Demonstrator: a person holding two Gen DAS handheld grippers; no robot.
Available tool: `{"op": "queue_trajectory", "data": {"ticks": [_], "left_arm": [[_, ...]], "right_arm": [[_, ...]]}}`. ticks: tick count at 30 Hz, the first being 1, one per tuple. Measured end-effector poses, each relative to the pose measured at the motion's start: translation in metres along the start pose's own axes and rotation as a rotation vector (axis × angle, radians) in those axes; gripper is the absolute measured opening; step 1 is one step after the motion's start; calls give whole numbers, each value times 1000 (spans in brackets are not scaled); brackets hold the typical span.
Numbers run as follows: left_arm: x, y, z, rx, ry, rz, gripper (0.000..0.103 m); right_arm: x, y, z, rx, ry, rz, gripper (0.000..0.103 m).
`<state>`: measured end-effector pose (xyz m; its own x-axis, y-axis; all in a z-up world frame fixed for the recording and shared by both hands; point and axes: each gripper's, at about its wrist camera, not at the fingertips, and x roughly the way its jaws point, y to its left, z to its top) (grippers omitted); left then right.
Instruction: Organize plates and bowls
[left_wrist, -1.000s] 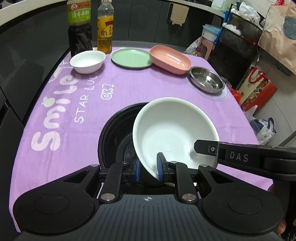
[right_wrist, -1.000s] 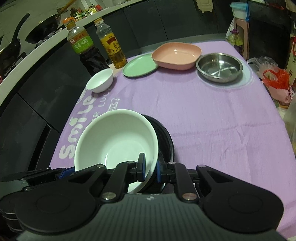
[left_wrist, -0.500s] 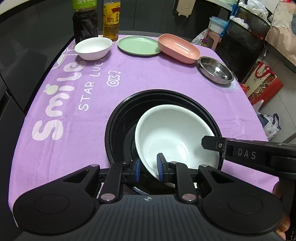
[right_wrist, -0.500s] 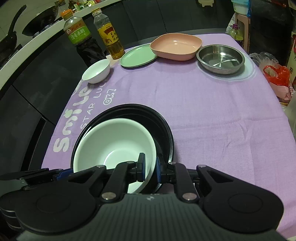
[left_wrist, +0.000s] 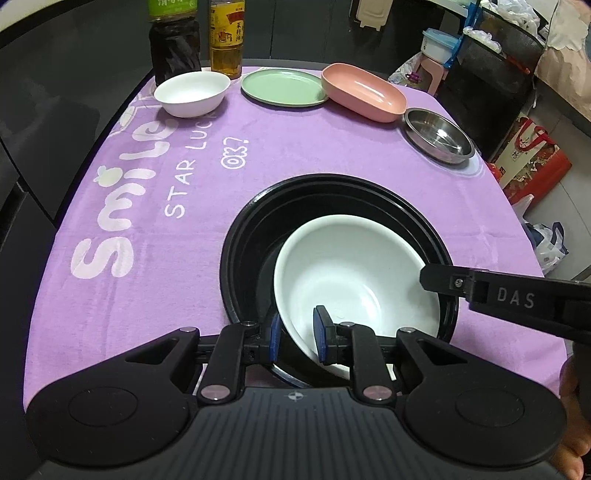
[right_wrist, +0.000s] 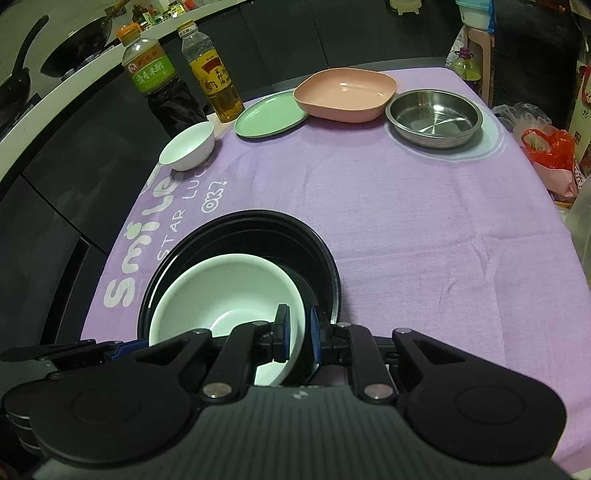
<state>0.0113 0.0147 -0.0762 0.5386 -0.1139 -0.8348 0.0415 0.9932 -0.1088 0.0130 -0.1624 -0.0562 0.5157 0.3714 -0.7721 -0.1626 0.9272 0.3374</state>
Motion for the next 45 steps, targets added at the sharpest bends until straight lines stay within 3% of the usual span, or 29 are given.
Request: {"op": "queue_trajectory", "data": {"ticks": [8, 20, 35, 40, 45], "left_arm": [[-5, 3, 0, 14, -24, 34, 19], [-18, 11, 1, 2, -58, 14, 19], [-26, 56, 32, -130, -144, 45, 20], [-12, 79, 55, -182, -150, 72, 20], [0, 99, 79, -194, -164, 104, 20]], "right_arm": [[-3, -2, 1, 14, -11, 4, 10], [-4, -3, 1, 25, -13, 12, 10], [-10, 6, 31, 2, -88, -21, 10], [4, 25, 49, -51, -75, -18, 27], [20, 49, 69, -108, -68, -13, 28]]}}
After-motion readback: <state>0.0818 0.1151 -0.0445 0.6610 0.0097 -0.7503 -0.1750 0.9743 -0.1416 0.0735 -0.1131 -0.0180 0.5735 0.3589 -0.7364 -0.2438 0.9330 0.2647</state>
